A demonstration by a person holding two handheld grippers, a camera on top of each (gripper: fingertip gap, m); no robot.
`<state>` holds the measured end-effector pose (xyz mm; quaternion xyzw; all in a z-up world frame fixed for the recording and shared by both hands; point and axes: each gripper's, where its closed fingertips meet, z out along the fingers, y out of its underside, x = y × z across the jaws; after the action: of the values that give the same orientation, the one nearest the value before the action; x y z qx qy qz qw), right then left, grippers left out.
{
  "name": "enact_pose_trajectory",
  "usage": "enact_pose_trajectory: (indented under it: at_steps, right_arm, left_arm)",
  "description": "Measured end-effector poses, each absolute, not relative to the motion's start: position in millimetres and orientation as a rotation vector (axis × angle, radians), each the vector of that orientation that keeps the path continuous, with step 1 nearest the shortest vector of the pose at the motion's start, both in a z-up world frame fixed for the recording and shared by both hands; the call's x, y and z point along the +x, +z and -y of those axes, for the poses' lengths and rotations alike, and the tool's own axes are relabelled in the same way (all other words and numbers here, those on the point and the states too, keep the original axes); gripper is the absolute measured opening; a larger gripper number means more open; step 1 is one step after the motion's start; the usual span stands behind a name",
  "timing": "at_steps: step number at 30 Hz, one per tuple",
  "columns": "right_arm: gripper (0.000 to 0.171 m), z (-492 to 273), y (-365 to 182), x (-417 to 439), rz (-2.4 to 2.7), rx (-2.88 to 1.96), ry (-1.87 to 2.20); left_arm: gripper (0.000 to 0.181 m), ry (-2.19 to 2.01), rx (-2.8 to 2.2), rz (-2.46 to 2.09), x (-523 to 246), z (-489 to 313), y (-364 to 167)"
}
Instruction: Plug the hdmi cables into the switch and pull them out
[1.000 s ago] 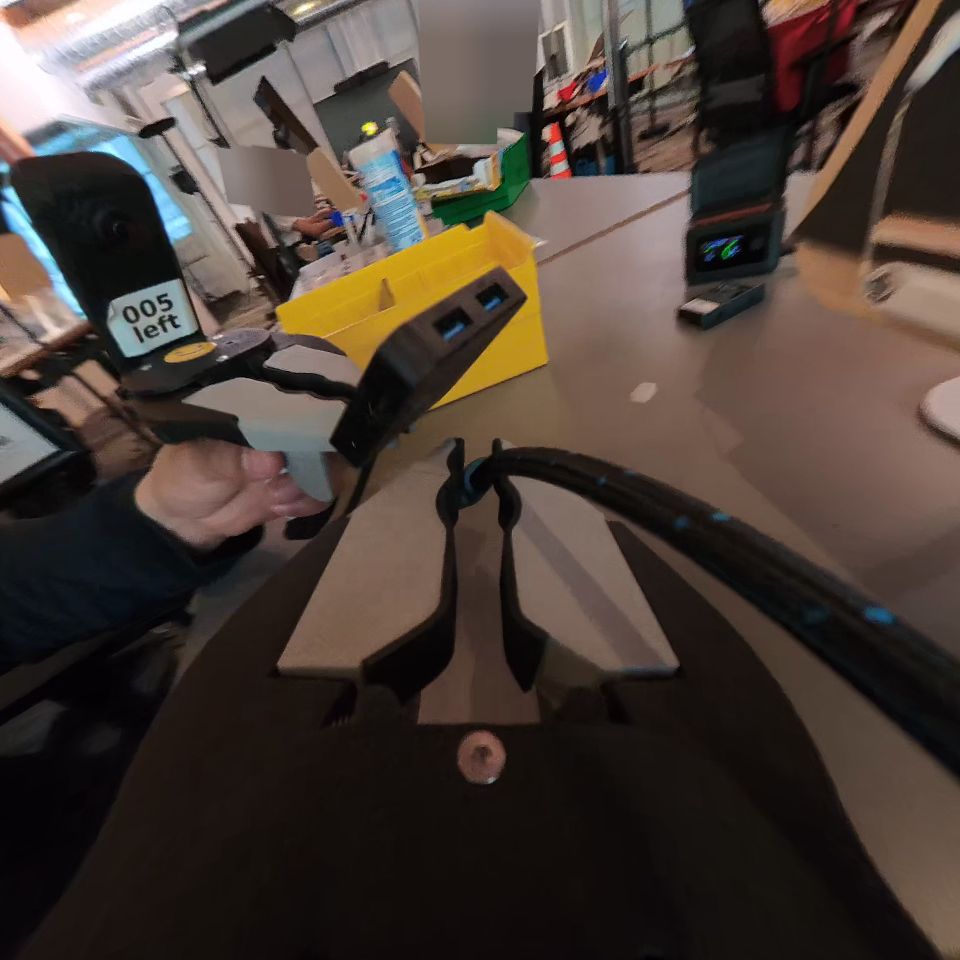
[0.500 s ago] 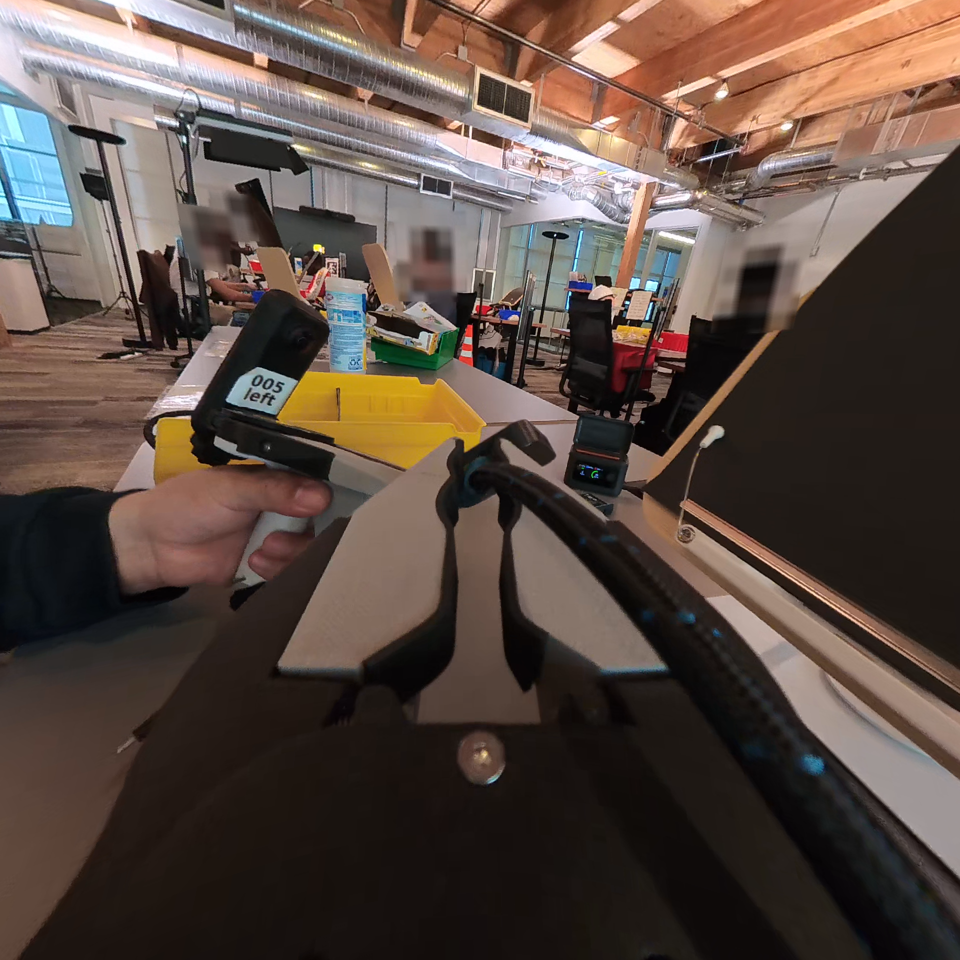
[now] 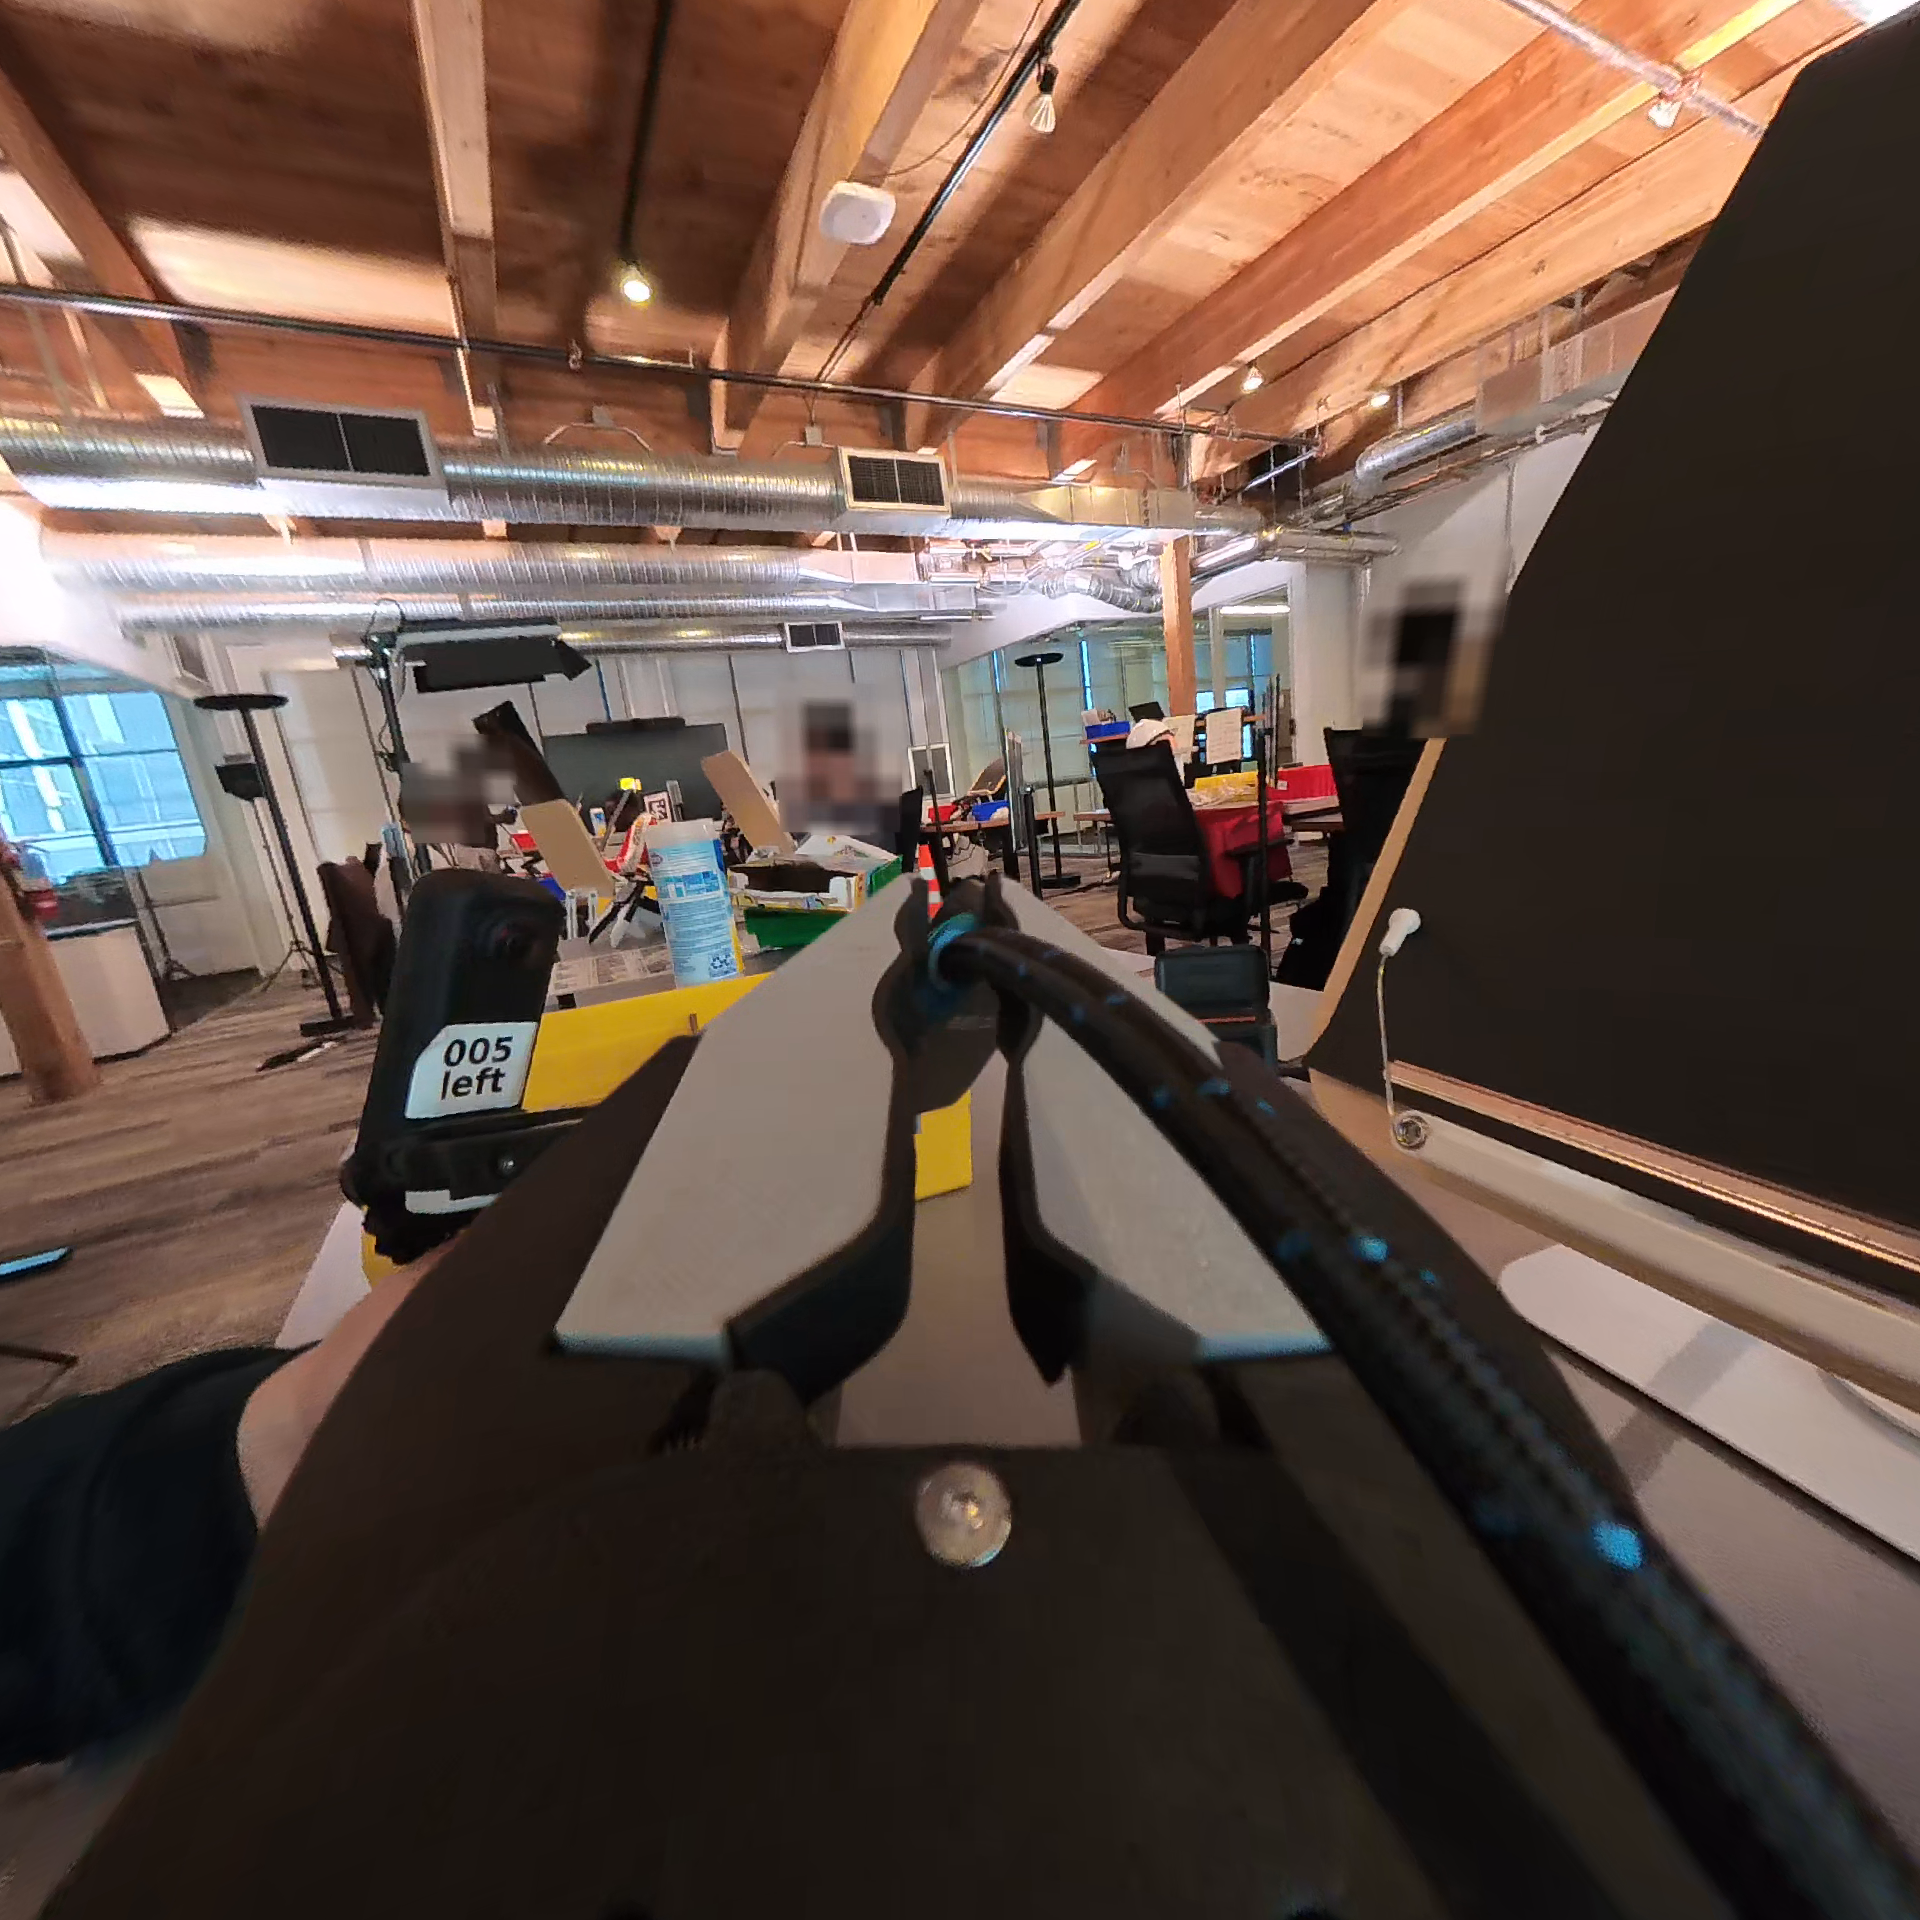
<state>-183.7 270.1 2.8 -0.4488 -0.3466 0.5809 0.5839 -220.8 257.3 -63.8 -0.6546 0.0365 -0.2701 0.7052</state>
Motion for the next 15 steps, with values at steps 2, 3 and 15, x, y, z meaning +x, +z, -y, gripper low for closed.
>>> enact_pose_trajectory:
  at_steps: [2, 3, 15]
  right_arm:
    - [0.007, -268.8, 1.7, -185.5, 0.813, -1.049, 1.363]
    - [0.007, -270.1, 0.5, -185.9, 0.813, -1.053, 1.345]
    - [0.007, -272.3, 4.5, -185.8, 0.783, -1.034, 1.248]
  left_arm:
    - [0.002, -0.595, -1.455, -0.069, -220.8, -258.3, -64.1]
    - [0.002, -0.6, -1.456, -0.068, -220.2, -258.2, -64.3]
    - [0.002, -0.452, -1.46, -0.133, -217.9, -254.0, -62.9]
